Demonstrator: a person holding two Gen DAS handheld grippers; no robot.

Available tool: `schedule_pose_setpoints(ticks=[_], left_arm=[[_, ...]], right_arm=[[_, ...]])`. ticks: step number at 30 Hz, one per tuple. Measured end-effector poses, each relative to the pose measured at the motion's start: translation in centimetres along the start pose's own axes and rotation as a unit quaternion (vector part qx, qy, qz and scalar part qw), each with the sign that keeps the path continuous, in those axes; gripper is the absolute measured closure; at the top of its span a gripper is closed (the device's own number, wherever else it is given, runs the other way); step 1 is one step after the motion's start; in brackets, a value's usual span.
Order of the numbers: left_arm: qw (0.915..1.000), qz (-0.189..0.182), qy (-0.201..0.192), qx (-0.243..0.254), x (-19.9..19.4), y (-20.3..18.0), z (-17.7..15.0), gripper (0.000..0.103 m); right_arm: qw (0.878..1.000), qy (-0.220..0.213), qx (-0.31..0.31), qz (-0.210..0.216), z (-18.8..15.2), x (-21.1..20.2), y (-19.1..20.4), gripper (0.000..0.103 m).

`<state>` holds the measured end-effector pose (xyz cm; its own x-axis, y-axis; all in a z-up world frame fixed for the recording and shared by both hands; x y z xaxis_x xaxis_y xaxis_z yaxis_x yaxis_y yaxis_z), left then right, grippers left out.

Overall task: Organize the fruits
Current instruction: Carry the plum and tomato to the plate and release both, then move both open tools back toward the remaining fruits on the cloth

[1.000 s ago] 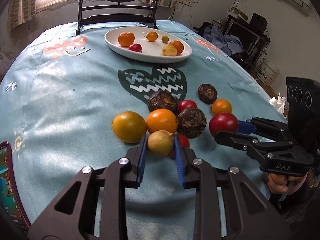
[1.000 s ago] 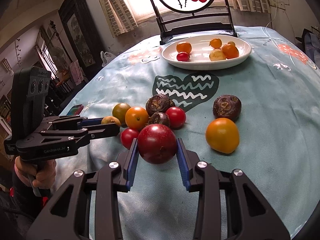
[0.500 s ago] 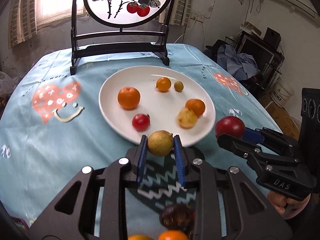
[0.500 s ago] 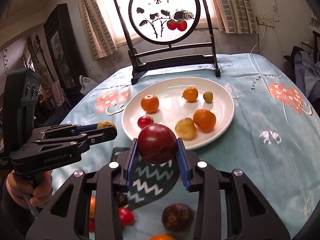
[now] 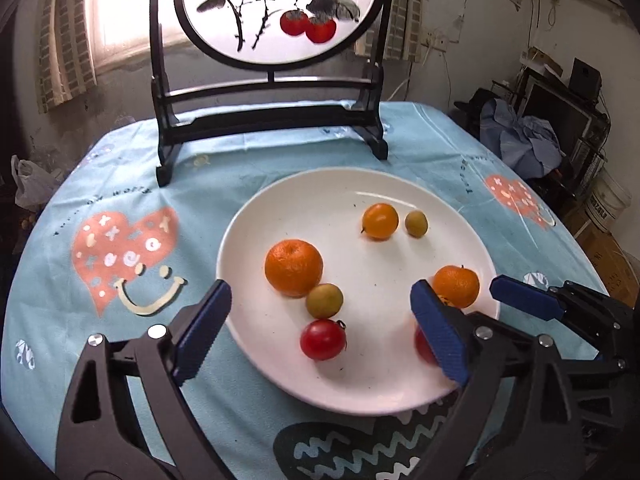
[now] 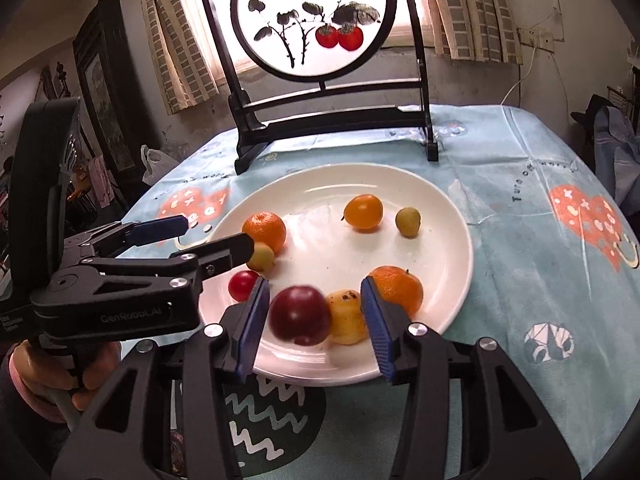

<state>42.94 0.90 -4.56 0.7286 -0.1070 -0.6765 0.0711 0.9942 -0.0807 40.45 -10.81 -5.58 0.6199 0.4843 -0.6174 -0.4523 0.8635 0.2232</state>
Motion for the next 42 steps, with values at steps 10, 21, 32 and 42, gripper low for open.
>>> schedule_pose_setpoints(ticks=[10, 21, 32, 42], left_arm=[[0.9996, -0.003, -0.022, 0.018, -9.0, -0.3, -6.0, 0.002], [0.9999, -0.005, 0.012, 0.009, -13.3, 0.1, -17.4, 0.002], [0.9986, -0.026, 0.04, -0.023, -12.4, 0.9, -19.5, 0.002], [0.9984, -0.031, 0.041, -0.023, -12.4, 0.6, -19.5, 0.002]], right_arm=[[0.999, -0.047, -0.005, 0.021, -4.5, -8.0, 2.3, 0.043], [0.999, 0.019, 0.033, 0.023, -13.5, -10.1, 2.3, 0.043], [0.995, 0.069, 0.073, 0.02, -15.8, -8.9, 1.4, 0.043], [0.995, 0.087, 0.048, -0.007, -16.2, -8.2, 1.7, 0.043]])
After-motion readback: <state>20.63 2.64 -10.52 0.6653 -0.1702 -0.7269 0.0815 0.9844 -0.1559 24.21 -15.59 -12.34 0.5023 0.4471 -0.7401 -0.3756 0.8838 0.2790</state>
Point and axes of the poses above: each gripper's, at about its wrist camera, not at the fingertips, and x roughly the way its jaws point, y to its left, z to its top, the point moved 9 cm from there along x, roughly the way its jaws point
